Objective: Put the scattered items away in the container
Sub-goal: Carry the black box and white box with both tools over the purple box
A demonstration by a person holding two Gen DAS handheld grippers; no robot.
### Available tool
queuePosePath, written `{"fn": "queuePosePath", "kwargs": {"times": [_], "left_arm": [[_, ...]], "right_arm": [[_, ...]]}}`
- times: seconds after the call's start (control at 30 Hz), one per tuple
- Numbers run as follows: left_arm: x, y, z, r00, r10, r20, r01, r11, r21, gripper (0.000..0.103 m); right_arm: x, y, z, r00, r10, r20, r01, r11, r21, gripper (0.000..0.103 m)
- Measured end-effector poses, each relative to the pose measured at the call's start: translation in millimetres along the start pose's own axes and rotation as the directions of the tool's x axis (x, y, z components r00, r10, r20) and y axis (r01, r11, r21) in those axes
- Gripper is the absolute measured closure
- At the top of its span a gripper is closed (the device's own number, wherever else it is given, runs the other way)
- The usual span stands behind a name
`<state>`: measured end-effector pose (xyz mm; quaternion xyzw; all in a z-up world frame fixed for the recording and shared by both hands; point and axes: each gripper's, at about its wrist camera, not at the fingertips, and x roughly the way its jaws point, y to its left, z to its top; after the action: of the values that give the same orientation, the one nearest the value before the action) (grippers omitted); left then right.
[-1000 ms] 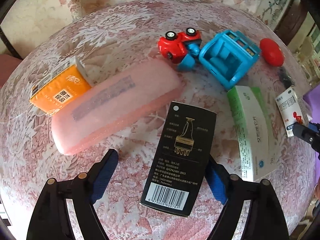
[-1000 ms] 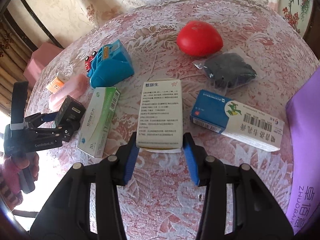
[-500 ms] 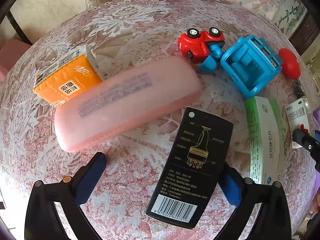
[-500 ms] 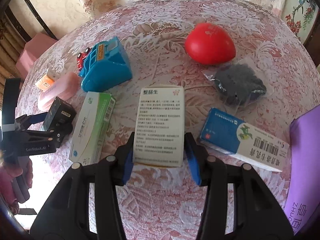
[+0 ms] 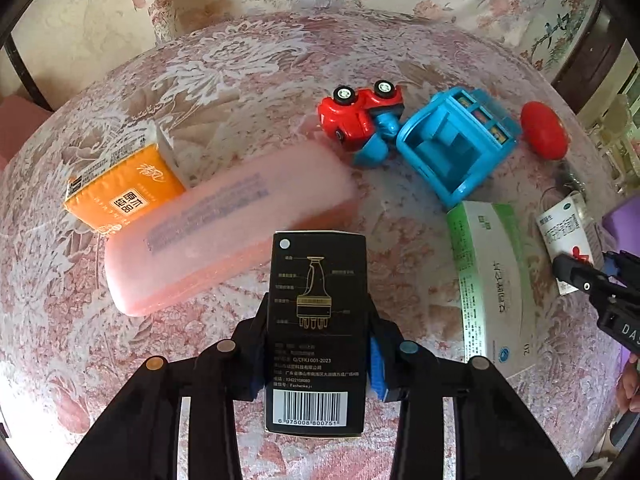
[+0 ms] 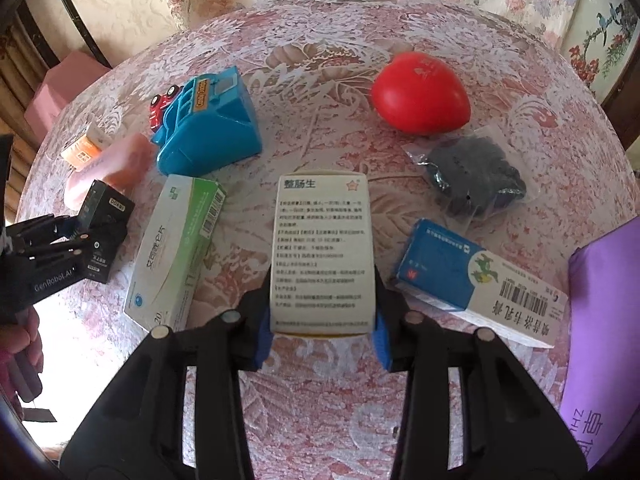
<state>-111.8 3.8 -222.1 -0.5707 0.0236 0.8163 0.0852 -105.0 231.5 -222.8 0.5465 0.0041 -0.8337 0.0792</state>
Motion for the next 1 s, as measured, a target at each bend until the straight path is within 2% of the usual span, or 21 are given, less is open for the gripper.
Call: {"fn": "queuePosePath", "kwargs": {"times": [0.23,0.4,0.5,0.7,0.87,1.0], "left_arm": [[4,13,4,1.0,-0.019,-0.006,0.019,1.0,-0.022,0.064],[-17,8,-4,1.0,-0.029,0.002,0.029,0.999,-0.019,0.064],[-37,-1,-7,0.999,-0.038,0.013,0.037,0.999,0.018,0.064],[-71,-46,-15,0.995,-0.093,0.021,0.089,0.986,0.139,0.064],[-98,-97,-16,0.987,-0.158,0.036,0.145,0.958,0.247,0.064],[-124,-146,-12,0.974,-0.219,0.062,0.192,0.937,0.293,0.064]], "right_arm": [[-12,3,-7,1.0,0.0,0.02,0.0,1.0,-0.009,0.06],[-35,8,-11,0.999,0.003,0.033,-0.003,1.0,-0.003,0.06],[-59,11,-16,0.999,-0.005,0.051,0.005,1.0,-0.002,0.06],[-120,6,-38,0.994,-0.044,0.097,0.042,0.999,0.022,0.06],[-158,-25,-62,0.993,-0.06,0.097,0.05,0.994,0.099,0.06],[-188,-58,-74,0.992,-0.058,0.113,0.046,0.993,0.104,0.06]]}}
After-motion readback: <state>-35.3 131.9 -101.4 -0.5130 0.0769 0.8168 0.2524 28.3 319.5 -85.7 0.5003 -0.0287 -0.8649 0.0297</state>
